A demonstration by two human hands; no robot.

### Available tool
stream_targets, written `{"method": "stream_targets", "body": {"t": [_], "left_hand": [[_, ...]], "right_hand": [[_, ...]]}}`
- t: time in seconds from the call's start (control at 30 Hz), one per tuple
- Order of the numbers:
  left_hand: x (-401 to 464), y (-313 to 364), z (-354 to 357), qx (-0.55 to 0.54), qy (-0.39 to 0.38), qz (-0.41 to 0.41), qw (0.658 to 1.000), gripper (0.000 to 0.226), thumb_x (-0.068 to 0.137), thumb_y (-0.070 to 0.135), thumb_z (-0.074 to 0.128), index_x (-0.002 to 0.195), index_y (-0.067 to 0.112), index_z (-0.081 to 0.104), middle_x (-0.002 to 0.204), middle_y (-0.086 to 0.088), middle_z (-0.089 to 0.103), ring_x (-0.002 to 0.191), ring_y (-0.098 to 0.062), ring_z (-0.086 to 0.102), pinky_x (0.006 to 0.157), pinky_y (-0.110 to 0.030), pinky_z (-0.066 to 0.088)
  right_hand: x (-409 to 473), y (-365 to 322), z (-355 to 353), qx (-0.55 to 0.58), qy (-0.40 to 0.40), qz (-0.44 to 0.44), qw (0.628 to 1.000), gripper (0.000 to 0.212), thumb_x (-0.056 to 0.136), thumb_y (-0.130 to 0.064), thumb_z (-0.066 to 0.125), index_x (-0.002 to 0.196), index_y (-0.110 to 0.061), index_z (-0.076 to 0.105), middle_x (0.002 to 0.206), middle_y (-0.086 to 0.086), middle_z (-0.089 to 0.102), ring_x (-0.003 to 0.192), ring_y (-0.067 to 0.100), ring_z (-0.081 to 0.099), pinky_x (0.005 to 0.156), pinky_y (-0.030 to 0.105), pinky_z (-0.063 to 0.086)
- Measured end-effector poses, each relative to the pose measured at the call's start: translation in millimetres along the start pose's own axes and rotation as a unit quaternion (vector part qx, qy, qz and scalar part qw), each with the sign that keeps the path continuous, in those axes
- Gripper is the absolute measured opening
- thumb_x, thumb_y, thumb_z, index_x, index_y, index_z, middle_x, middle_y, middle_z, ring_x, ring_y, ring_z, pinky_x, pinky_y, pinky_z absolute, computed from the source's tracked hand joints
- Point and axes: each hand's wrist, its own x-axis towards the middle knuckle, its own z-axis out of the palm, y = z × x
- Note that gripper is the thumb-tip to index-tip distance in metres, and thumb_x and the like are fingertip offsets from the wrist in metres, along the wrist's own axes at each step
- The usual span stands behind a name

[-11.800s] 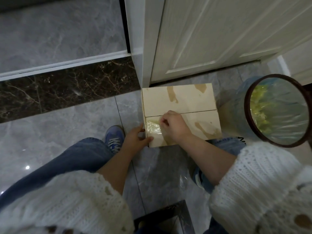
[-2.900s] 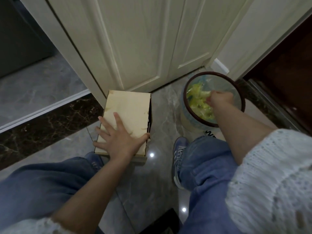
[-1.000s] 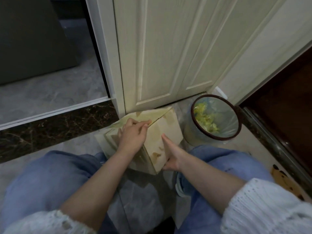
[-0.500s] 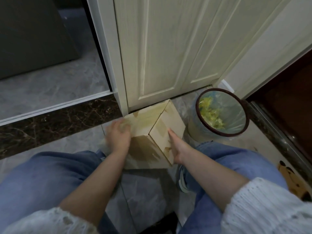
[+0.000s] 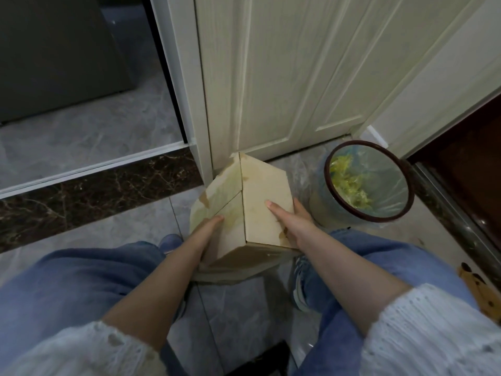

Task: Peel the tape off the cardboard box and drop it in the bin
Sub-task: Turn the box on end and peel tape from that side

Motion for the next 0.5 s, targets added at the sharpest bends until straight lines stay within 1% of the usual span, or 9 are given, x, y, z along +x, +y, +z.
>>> {"method": "stream_targets", "body": {"t": [0.03, 0.1, 0.13, 0.2, 0.27, 0.33, 0.4, 0.47, 0.5], "left_hand": [[-1.3, 5.0, 2.8, 0.019, 0.006, 0.010, 1.000, 0.065, 0.104, 0.045, 0.047, 0.157, 0.012, 0.030, 0.155, -0.014, 0.039, 0.139, -0.038, 0.041, 0.117, -0.046, 0.034], [-4.6, 10.0, 7.0, 0.062, 0.021, 0.019, 0.998, 0.057, 0.107, 0.042, 0.043, 0.157, 0.018, 0.030, 0.154, -0.012, 0.040, 0.138, -0.039, 0.041, 0.106, -0.045, 0.039], [-1.7, 8.7, 6.6, 0.075, 0.018, 0.002, 0.997, 0.055, 0.106, 0.042, 0.045, 0.155, 0.021, 0.033, 0.153, -0.013, 0.040, 0.136, -0.042, 0.041, 0.102, -0.049, 0.042], [-7.2, 7.6, 7.6, 0.069, -0.003, -0.039, 0.997, 0.046, 0.103, 0.045, 0.052, 0.143, 0.024, 0.043, 0.143, -0.012, 0.045, 0.122, -0.045, 0.048, 0.096, -0.056, 0.051], [-5.9, 5.1, 6.0, 0.073, 0.011, -0.028, 0.997, 0.036, 0.100, 0.040, 0.059, 0.127, 0.018, 0.050, 0.132, -0.009, 0.053, 0.107, -0.038, 0.056, 0.096, -0.055, 0.055], [2.7, 6.7, 3.3, 0.154, 0.074, 0.073, 0.983, 0.040, 0.096, 0.034, 0.066, 0.128, 0.014, 0.054, 0.135, -0.012, 0.060, 0.110, -0.033, 0.060, 0.098, -0.043, 0.053], [5.0, 14.7, -3.7, 0.181, 0.152, 0.196, 0.952, 0.066, 0.094, 0.031, 0.071, 0.150, 0.013, 0.041, 0.148, -0.009, 0.051, 0.128, -0.031, 0.054, 0.101, -0.031, 0.044], [5.8, 23.3, -12.3, 0.131, 0.185, 0.279, 0.933, 0.080, 0.094, 0.027, 0.071, 0.160, 0.019, 0.027, 0.158, -0.007, 0.041, 0.140, -0.025, 0.045, 0.115, -0.036, 0.038], [8.7, 26.7, -15.5, 0.111, 0.187, 0.305, 0.927, 0.078, 0.095, 0.022, 0.069, 0.161, 0.024, 0.026, 0.156, -0.005, 0.043, 0.136, -0.020, 0.047, 0.116, -0.039, 0.039]], "right_hand": [[0.6, -3.0, 0.3, -0.027, 0.009, -0.010, 1.000, 0.081, 0.067, -0.049, 0.088, 0.137, -0.035, 0.051, 0.126, -0.003, 0.064, 0.109, 0.021, 0.062, 0.097, 0.042, 0.053], [4.3, -7.8, -2.9, -0.102, 0.027, -0.029, 0.994, 0.093, 0.065, -0.059, 0.085, 0.146, -0.038, 0.044, 0.136, -0.004, 0.058, 0.119, 0.024, 0.057, 0.105, 0.045, 0.048], [6.0, -11.5, -4.6, -0.132, 0.028, -0.034, 0.990, 0.097, 0.066, -0.060, 0.083, 0.149, -0.036, 0.040, 0.141, -0.004, 0.055, 0.124, 0.025, 0.054, 0.108, 0.045, 0.045], [7.2, -20.9, -7.8, -0.170, 0.013, -0.047, 0.984, 0.101, 0.067, -0.059, 0.083, 0.152, -0.034, 0.035, 0.145, -0.003, 0.052, 0.129, 0.023, 0.052, 0.110, 0.041, 0.043], [5.7, -32.6, -10.7, -0.212, -0.015, -0.065, 0.975, 0.098, 0.068, -0.056, 0.084, 0.151, -0.033, 0.038, 0.146, -0.002, 0.052, 0.130, 0.021, 0.051, 0.111, 0.039, 0.043], [2.8, -44.9, -12.5, -0.260, -0.051, -0.082, 0.961, 0.093, 0.072, -0.051, 0.084, 0.151, -0.034, 0.037, 0.144, -0.004, 0.051, 0.130, 0.020, 0.050, 0.110, 0.037, 0.042], [2.2, -55.3, -11.3, -0.293, -0.093, -0.096, 0.947, 0.089, 0.077, -0.043, 0.083, 0.152, -0.033, 0.036, 0.134, -0.007, 0.052, 0.124, 0.016, 0.051, 0.102, 0.030, 0.043], [1.2, -62.9, -7.8, -0.323, -0.127, -0.121, 0.930, 0.083, 0.080, -0.038, 0.082, 0.150, -0.035, 0.038, 0.121, -0.012, 0.051, 0.115, 0.011, 0.050, 0.091, 0.025, 0.040], [2.4, -65.3, -5.6, -0.339, -0.137, -0.135, 0.921, 0.083, 0.080, -0.039, 0.081, 0.150, -0.037, 0.037, 0.120, -0.014, 0.050, 0.115, 0.010, 0.050, 0.090, 0.024, 0.039]]}}
